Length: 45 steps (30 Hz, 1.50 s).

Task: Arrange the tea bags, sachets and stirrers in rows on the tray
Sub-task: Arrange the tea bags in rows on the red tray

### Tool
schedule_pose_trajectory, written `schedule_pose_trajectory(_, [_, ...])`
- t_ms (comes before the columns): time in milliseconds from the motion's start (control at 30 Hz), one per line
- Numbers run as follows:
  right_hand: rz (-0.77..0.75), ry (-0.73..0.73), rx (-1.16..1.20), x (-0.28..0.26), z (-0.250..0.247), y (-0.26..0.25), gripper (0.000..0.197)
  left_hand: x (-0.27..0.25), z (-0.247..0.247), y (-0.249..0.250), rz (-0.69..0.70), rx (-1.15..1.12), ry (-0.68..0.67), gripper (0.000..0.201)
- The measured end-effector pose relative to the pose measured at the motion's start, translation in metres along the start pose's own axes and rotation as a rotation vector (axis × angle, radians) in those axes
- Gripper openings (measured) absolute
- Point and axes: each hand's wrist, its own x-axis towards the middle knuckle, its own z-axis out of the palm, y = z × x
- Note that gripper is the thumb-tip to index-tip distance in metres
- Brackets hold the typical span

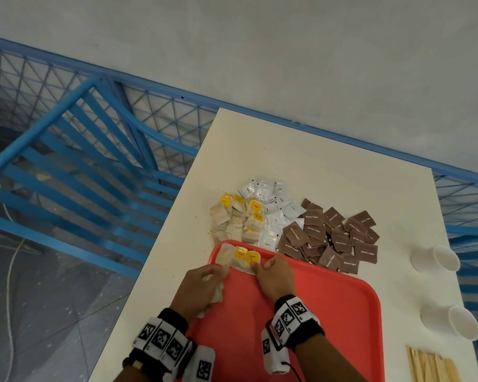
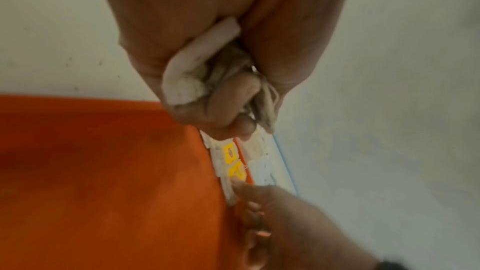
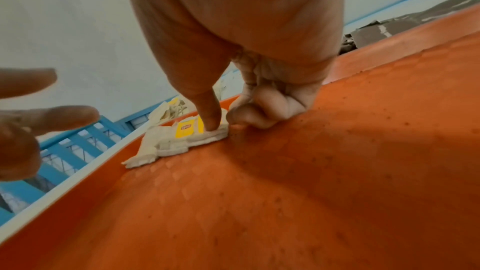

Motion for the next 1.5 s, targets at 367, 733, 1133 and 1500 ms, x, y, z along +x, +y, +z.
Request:
schedule_pose_trajectory(367, [-0.866, -0.136, -0.035, -0.102, -0.090, -0.019, 0.035, -0.022, 0.022, 0.045, -0.255, -0.628, -0.302, 0.064])
schedule_pose_trajectory(733, [-1.131, -0.011, -0.180, -0.116, -0.114, -0.003, 0.015, -0.052, 0.048, 0.066, -0.217, -0.544, -0.454, 0.056])
schedule_pose_trajectory(1133, [-0.494, -0.323, 0.600, -0.120, -0.173, -0.018, 0.021, -0.067, 0.054, 0.080, -0.047, -0.335, -0.395, 0.037])
schedule_pose_trajectory(1500, [-0.365, -0.335, 0.567, -0.114, -0.159, -0.001, 0.012, -0.081, 0.046, 0.106, 0.341, 0.021, -0.197, 0.022])
